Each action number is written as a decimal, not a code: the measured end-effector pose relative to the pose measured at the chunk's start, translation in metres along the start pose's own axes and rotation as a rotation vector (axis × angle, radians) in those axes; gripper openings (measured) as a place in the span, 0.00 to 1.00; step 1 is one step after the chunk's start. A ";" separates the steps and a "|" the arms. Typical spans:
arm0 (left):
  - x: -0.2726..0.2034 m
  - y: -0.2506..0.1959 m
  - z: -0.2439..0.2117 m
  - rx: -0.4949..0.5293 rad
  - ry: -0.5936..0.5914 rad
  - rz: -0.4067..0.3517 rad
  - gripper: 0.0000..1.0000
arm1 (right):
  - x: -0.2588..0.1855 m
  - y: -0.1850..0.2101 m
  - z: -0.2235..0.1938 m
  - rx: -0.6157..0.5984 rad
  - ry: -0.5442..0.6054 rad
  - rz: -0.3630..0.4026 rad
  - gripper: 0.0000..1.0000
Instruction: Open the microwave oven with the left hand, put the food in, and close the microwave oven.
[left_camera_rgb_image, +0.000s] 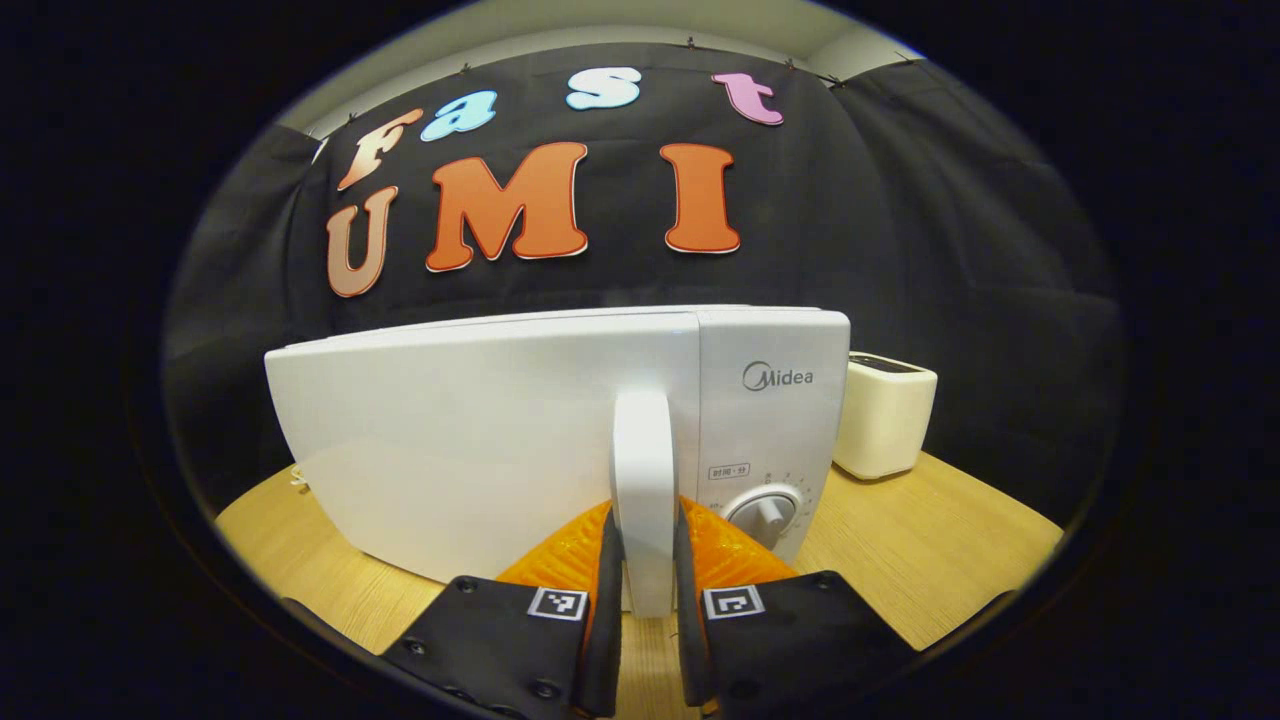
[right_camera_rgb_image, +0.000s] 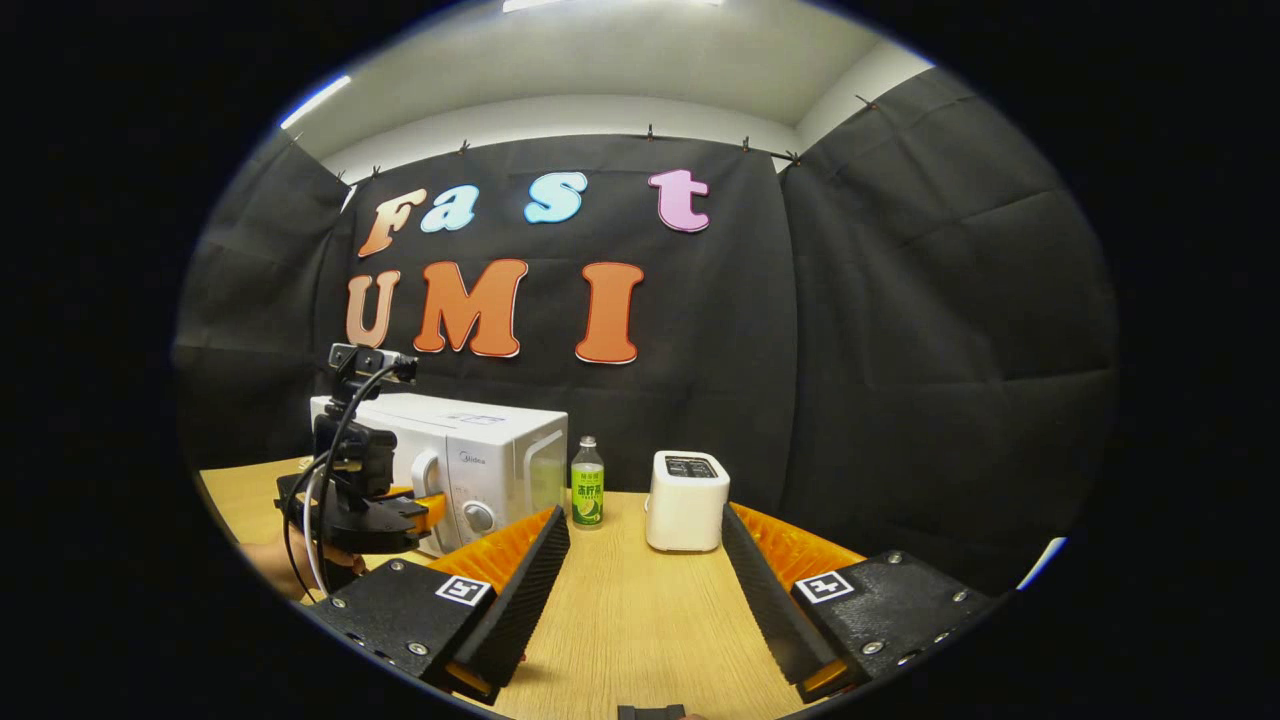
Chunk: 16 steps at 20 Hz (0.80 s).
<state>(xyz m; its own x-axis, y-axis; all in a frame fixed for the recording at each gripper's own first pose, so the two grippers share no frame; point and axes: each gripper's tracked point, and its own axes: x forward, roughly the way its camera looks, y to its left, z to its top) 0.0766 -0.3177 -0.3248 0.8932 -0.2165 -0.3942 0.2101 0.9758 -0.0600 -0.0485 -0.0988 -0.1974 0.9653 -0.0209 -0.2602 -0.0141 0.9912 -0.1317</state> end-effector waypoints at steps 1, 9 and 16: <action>0.000 0.001 0.000 -0.001 0.003 -0.002 0.22 | -0.001 0.000 0.001 0.004 0.000 0.000 0.95; -0.003 0.001 -0.004 -0.037 0.018 -0.005 0.17 | -0.005 0.000 0.002 0.020 0.008 -0.009 0.95; -0.051 0.008 -0.012 -0.035 0.005 -0.034 0.17 | -0.004 0.014 -0.004 0.062 0.039 0.013 0.95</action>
<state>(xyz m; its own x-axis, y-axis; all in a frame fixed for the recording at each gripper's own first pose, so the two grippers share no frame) 0.0279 -0.2990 -0.3164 0.8835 -0.2498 -0.3963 0.2263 0.9683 -0.1057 -0.0541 -0.0850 -0.2021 0.9543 -0.0117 -0.2985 -0.0092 0.9976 -0.0686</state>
